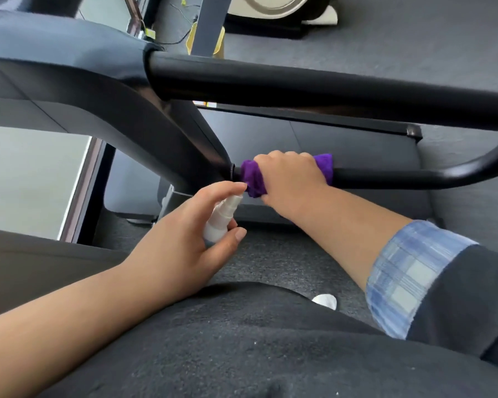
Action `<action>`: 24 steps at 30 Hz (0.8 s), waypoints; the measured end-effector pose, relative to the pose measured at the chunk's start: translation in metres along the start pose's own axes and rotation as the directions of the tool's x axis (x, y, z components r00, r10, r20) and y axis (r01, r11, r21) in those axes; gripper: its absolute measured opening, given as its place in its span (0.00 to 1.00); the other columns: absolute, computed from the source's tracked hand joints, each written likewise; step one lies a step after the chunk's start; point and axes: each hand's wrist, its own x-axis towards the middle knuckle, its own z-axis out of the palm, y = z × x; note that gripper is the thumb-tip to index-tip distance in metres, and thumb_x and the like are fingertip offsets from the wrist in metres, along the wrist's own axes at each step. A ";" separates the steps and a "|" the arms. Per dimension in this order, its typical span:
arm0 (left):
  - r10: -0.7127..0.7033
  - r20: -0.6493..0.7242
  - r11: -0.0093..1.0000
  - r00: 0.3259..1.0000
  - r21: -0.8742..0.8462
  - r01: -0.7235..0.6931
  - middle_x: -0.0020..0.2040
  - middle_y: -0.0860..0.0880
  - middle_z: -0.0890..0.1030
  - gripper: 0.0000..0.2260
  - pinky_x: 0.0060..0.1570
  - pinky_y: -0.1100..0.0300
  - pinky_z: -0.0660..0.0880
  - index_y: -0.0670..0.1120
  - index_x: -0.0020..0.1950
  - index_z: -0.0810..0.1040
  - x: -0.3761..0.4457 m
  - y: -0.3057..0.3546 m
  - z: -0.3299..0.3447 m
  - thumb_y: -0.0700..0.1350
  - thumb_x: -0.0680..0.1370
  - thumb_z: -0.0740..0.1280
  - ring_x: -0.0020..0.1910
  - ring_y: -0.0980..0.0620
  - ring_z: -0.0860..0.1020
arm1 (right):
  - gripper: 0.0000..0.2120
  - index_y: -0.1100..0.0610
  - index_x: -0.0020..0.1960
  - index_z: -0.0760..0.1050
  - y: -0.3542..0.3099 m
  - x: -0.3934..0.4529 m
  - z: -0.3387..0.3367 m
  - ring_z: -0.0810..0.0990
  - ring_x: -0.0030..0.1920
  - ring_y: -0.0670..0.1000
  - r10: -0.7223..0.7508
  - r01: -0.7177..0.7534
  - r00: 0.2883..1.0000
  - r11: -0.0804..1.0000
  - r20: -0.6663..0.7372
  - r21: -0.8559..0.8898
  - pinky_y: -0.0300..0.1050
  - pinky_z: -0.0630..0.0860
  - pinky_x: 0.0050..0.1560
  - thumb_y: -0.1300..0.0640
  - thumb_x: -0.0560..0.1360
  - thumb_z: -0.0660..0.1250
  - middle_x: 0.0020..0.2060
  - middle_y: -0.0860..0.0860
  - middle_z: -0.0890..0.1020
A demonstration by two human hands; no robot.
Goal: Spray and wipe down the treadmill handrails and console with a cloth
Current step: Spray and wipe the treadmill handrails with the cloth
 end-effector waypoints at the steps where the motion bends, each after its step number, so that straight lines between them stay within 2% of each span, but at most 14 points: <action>1: 0.005 0.000 1.000 1.000 0.007 -0.005 0.46 0.61 0.79 0.25 0.44 0.73 0.69 0.70 0.66 0.63 0.001 -0.001 0.000 0.51 0.76 0.69 0.44 0.60 0.78 | 0.21 0.50 0.59 0.71 -0.013 0.006 -0.001 0.80 0.53 0.56 -0.014 0.014 1.000 1.000 -0.003 0.010 0.51 0.65 0.46 0.45 0.70 0.73 0.53 0.50 0.79; 5: -0.006 0.004 1.000 1.000 0.027 0.006 0.45 0.61 0.79 0.23 0.45 0.74 0.69 0.65 0.67 0.65 0.004 0.001 0.002 0.53 0.75 0.69 0.45 0.61 0.78 | 0.26 0.54 0.65 0.68 -0.050 0.022 0.001 0.76 0.58 0.57 0.012 -0.013 0.999 0.999 0.030 0.045 0.55 0.70 0.55 0.42 0.73 0.68 0.59 0.53 0.73; 7: -0.005 0.011 1.000 1.000 0.026 0.004 0.46 0.62 0.79 0.21 0.45 0.74 0.69 0.65 0.67 0.65 0.009 0.008 0.006 0.57 0.76 0.67 0.45 0.61 0.79 | 0.22 0.54 0.66 0.68 -0.051 0.027 0.003 0.76 0.59 0.57 0.021 -0.023 1.000 0.997 0.022 0.070 0.55 0.70 0.56 0.46 0.76 0.66 0.60 0.53 0.74; 9: 0.001 0.017 1.000 1.000 0.020 -0.001 0.47 0.62 0.79 0.21 0.45 0.74 0.69 0.69 0.67 0.64 0.015 0.016 0.013 0.60 0.76 0.66 0.45 0.61 0.79 | 0.17 0.53 0.66 0.69 -0.044 0.030 0.003 0.77 0.61 0.57 0.008 -0.011 1.000 0.995 0.029 0.097 0.54 0.69 0.57 0.51 0.79 0.62 0.61 0.52 0.76; 11: 0.019 0.025 1.000 1.000 0.018 -0.019 0.48 0.64 0.78 0.22 0.45 0.74 0.69 0.72 0.66 0.62 0.022 0.027 0.021 0.59 0.74 0.64 0.45 0.62 0.79 | 0.15 0.53 0.66 0.70 -0.032 0.027 0.002 0.77 0.62 0.57 -0.020 0.015 0.999 0.994 0.049 0.106 0.53 0.69 0.58 0.53 0.80 0.60 0.61 0.52 0.77; 15: 0.030 0.016 0.999 0.999 0.019 -0.030 0.48 0.61 0.79 0.21 0.46 0.75 0.69 0.71 0.66 0.62 0.030 0.047 0.044 0.60 0.76 0.66 0.46 0.61 0.79 | 0.15 0.53 0.64 0.71 0.008 0.004 0.002 0.78 0.59 0.57 -0.033 0.031 0.999 0.993 0.019 0.117 0.52 0.70 0.56 0.53 0.78 0.64 0.58 0.52 0.78; 18: 0.027 0.000 1.000 1.000 0.005 -0.027 0.47 0.59 0.79 0.23 0.45 0.74 0.69 0.71 0.66 0.62 0.035 0.067 0.062 0.58 0.74 0.65 0.44 0.58 0.79 | 0.23 0.51 0.64 0.70 0.050 -0.023 0.001 0.78 0.56 0.58 -0.011 0.009 1.000 0.996 0.025 0.089 0.55 0.71 0.54 0.44 0.74 0.71 0.56 0.52 0.78; 20: 0.034 -0.013 0.999 0.999 0.002 -0.034 0.46 0.59 0.79 0.23 0.43 0.73 0.69 0.72 0.66 0.62 0.040 0.083 0.079 0.57 0.74 0.65 0.43 0.57 0.79 | 0.31 0.49 0.68 0.66 0.081 -0.042 0.003 0.77 0.58 0.61 -0.005 0.002 0.998 0.999 0.061 0.044 0.59 0.70 0.56 0.40 0.71 0.73 0.58 0.54 0.77; 22: 0.037 -0.018 0.999 0.999 -0.012 -0.037 0.47 0.60 0.79 0.24 0.43 0.73 0.70 0.74 0.65 0.61 0.045 0.094 0.092 0.56 0.74 0.66 0.43 0.57 0.79 | 0.37 0.46 0.73 0.60 0.104 -0.055 0.003 0.75 0.60 0.63 0.009 -0.010 0.996 1.000 0.091 0.006 0.63 0.69 0.59 0.40 0.71 0.73 0.61 0.55 0.75; 24: 0.061 -0.021 0.998 0.998 0.004 -0.061 0.47 0.60 0.79 0.24 0.44 0.73 0.69 0.74 0.65 0.61 0.052 0.108 0.110 0.54 0.77 0.67 0.43 0.57 0.79 | 0.37 0.45 0.73 0.58 0.135 -0.071 0.000 0.76 0.59 0.63 0.040 -0.040 0.994 0.999 0.104 -0.003 0.63 0.69 0.59 0.42 0.71 0.74 0.60 0.55 0.75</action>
